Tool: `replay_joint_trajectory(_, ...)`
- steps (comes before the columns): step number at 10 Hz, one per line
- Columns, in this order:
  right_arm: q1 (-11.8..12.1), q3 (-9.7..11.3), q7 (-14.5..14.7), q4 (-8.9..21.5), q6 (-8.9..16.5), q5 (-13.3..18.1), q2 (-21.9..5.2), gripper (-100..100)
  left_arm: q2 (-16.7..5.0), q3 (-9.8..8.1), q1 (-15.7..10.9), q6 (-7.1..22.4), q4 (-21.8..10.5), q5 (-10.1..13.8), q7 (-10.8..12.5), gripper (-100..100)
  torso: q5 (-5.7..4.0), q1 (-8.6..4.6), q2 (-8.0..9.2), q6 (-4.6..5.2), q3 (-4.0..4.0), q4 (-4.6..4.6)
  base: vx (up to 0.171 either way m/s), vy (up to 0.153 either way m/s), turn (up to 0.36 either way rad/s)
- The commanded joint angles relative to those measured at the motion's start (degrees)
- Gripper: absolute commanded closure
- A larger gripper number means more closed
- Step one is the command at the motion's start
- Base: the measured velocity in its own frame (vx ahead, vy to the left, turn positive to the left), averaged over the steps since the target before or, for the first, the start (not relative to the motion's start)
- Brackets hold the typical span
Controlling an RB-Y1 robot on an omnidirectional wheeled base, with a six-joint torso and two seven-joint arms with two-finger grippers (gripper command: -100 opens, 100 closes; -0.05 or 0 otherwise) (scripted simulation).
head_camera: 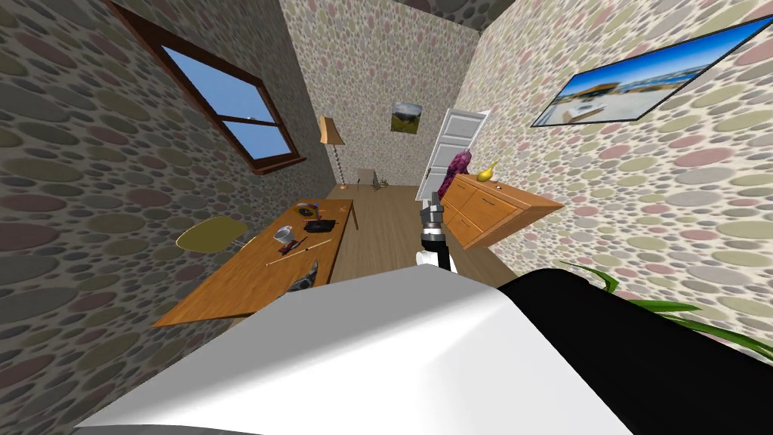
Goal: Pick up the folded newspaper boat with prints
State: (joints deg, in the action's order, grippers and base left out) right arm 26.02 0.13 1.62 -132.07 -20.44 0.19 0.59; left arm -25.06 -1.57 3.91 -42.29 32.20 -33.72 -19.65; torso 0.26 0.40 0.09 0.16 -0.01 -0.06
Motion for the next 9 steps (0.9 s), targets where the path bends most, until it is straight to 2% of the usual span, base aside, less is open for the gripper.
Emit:
replay_joint_trajectory(1, 0.0, 0.0, 0.0, 0.0, 0.0, 0.0, 0.0, 0, 0.4, -0.04, 1.4, 2.1, 2.9, 0.7, 0.0, 100, 0.00, 0.00, 0.00, 0.00, 0.00, 0.00, -0.077, 0.058, -0.165)
replay_joint_trajectory(2, 0.0, 0.0, 0.0, 0.0, 0.0, 0.0, 0.0, 0, 1.2, -0.54, 3.4, 4.0, 4.5, 2.3, -0.6, 100, 0.01, 0.04, -0.05, -0.05, -0.03, -0.02, -0.081, 0.060, -0.283)
replay_joint_trajectory(4, 0.0, 0.0, 0.0, 0.0, 0.0, 0.0, 0.0, 0, 1.2, -0.54, 3.4, 4.6, 6.0, 2.3, -0.6, 100, 0.10, 0.11, -0.11, -0.08, -0.10, -0.11, -0.046, 0.035, -0.062)
replay_joint_trajectory(5, 0.0, 0.0, 0.0, 0.0, 0.0, 0.0, 0.0, 0, 2.0, -1.04, 5.4, 7.0, 7.8, 3.9, -1.2, 100, 0.08, 0.04, -0.28, -0.10, -0.19, -0.13, -0.041, 0.030, -0.351)
replay_joint_trajectory(6, 0.0, 0.0, 0.0, 0.0, 0.0, 0.0, 0.0, 0, 2.0, -1.04, 5.4, 7.1, 9.1, 3.9, -1.2, 100, 0.10, 0.03, -0.23, -0.12, -0.19, -0.16, -0.054, 0.037, -0.042)
replay_joint_trajectory(7, 0.0, 0.0, 0.0, 0.0, 0.0, 0.0, 0.0, 0, 2.8, -1.54, 7.4, 9.4, 11.0, 5.6, -1.8, 100, 0.08, 0.09, -0.23, -0.11, -0.17, -0.14, -0.077, 0.059, -0.290)
replay_joint_trajectory(8, 0.0, 0.0, 0.0, 0.0, 0.0, 0.0, 0.0, 0, 2.8, -1.54, 7.4, 9.6, 12.2, 5.6, -1.8, 100, 0.11, 0.15, -0.15, -0.05, -0.14, -0.13, -0.076, 0.050, -0.184)
replay_joint_trajectory(9, 0.0, 0.0, 0.0, 0.0, 0.0, 0.0, 0.0, 0, 3.5, -2.04, 9.4, 12.1, 14.3, 7.2, -2.4, 100, 0.09, 0.14, -0.16, -0.08, -0.13, -0.11, -0.091, 0.040, -0.317)
